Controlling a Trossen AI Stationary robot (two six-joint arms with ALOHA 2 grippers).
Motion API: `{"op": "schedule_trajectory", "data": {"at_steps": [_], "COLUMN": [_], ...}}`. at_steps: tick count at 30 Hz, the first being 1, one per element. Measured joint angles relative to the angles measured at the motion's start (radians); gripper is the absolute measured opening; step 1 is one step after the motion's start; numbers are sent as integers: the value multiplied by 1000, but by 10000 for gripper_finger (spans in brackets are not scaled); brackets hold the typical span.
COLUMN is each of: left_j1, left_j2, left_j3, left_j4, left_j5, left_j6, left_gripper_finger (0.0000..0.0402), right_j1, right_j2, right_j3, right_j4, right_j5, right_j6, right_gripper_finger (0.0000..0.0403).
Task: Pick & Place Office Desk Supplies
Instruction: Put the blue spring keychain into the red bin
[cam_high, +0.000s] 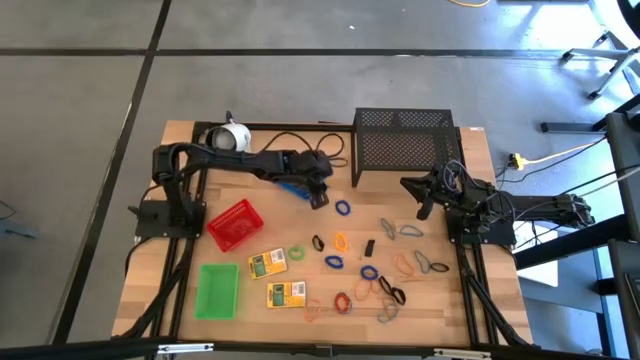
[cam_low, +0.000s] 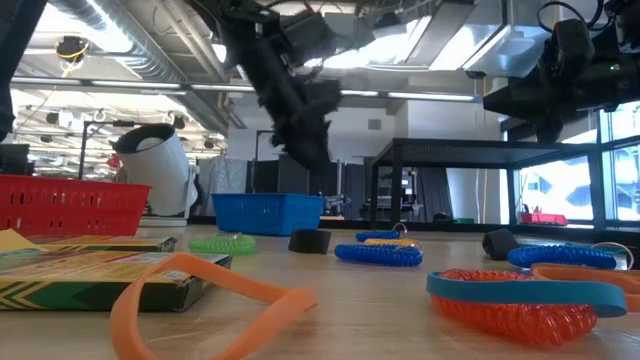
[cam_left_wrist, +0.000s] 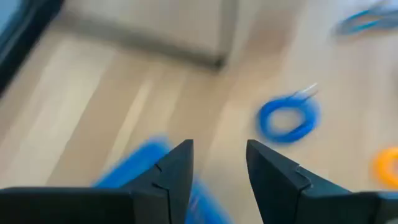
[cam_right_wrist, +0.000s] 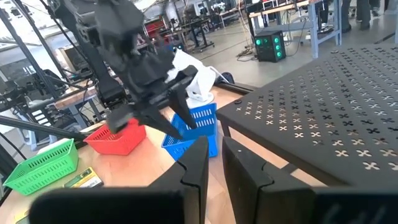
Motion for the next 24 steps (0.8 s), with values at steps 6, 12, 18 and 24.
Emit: {"op": "schedule_trajectory", "data": {"at_steps": [6, 12, 18, 24], "left_j1": [-75, -118, -128, -130], "left_j2": [19, 83, 173, 249], "left_j3": [0, 0, 0, 0], "left_j4": [150, 194, 259, 358], "left_j5": [139, 139, 134, 100], "left_j6": [217, 263, 249, 181], "left_gripper_finger": [144, 144, 143, 143], "right_j1": [0, 0, 0, 0], "right_j2": [0, 0, 0, 0], "right_j3": [0, 0, 0, 0], "right_j4": [-13, -15, -18, -20], "right_j5": [0, 0, 0, 0], "right_j6": [0, 0, 0, 1], "right_gripper_finger": [50, 50, 50, 50]}}
